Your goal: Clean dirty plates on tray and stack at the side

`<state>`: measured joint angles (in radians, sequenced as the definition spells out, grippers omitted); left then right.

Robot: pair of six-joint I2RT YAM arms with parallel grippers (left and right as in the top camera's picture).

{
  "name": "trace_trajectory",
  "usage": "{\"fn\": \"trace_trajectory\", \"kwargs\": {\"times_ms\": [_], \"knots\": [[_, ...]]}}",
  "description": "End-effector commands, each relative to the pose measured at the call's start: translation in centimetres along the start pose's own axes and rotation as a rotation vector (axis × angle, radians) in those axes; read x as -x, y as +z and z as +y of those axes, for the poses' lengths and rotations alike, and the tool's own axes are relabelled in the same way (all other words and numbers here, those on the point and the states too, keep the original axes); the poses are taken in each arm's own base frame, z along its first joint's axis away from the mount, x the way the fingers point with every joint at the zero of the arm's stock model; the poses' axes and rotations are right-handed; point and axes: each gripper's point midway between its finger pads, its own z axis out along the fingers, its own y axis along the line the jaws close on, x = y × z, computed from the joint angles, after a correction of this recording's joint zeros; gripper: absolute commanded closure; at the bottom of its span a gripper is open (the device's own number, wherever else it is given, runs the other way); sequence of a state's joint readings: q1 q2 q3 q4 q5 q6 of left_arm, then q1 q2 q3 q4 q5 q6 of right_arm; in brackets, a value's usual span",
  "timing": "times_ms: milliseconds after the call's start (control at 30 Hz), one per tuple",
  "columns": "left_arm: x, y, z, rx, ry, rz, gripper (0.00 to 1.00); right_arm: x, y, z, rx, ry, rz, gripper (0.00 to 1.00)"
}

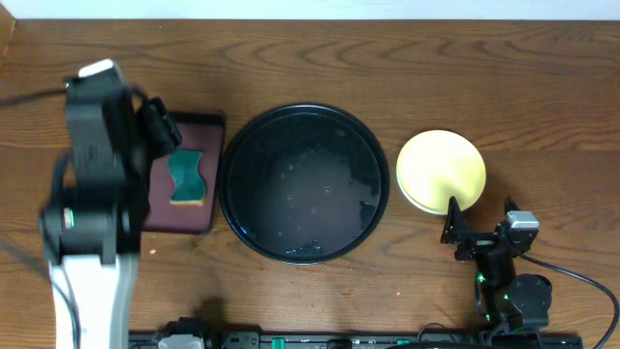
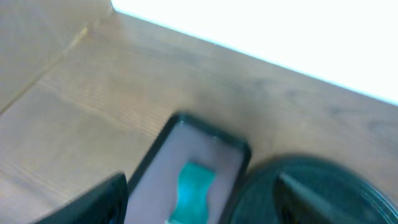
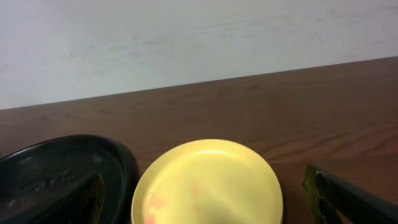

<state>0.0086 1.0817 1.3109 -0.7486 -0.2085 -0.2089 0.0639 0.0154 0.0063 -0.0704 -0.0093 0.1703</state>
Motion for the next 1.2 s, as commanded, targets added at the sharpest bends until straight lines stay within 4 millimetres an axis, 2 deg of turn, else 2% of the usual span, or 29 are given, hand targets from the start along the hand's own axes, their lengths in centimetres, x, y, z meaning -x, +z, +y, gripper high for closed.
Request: {"fn": "trace_trajectory", "kwargs": {"times_ms": [0,167,367,500,600,700,900,1033,1167], "knots": [[-2.7,-0.2,0.1,-0.056,0.021,-0.053,0.26,0.0,0.0,-0.1,-0.005,0.009,-0.002,0.01],[-5.6,-0.7,-0.6,-0.180,0.096,-0.242,0.26,0.0,0.0,-0.1,-0.006,0.009,-0.002,0.01],[-9.7,-0.3,0.4,-0.206,0.112,-0.415,0.26,0.0,0.0,-0.1,-0.005,0.009,-0.002,0.01],[-11.9,0.2,0.9,-0.204,0.143,-0.467,0.26,0.0,0.0,-0.1,-0.005,0.009,-0.002,0.01],[-13.6,0.6,1.2,-0.200,0.168,-0.485,0.25,0.0,0.0,-0.1,-0.005,0.009,-0.002,0.01],[-15.3,1.0,0.8,-0.227,0.249,-0.506,0.26,0.0,0.0,-0.1,-0.006,0.009,-0.002,0.01],[-17.6,2.1,1.1,-0.210,0.323,-0.523,0.25,0.0,0.0,-0.1,-0.005,0.009,-0.002,0.01],[-19.8,3.4,1.4,-0.202,0.348,-0.449,0.26,0.0,0.0,-0.1,-0.005,0.009,-0.002,0.01],[-20.1,3.5,1.4,-0.205,0.351,-0.434,0.25,0.0,0.0,-0.1,-0.005,0.009,-0.002,0.01]]}}
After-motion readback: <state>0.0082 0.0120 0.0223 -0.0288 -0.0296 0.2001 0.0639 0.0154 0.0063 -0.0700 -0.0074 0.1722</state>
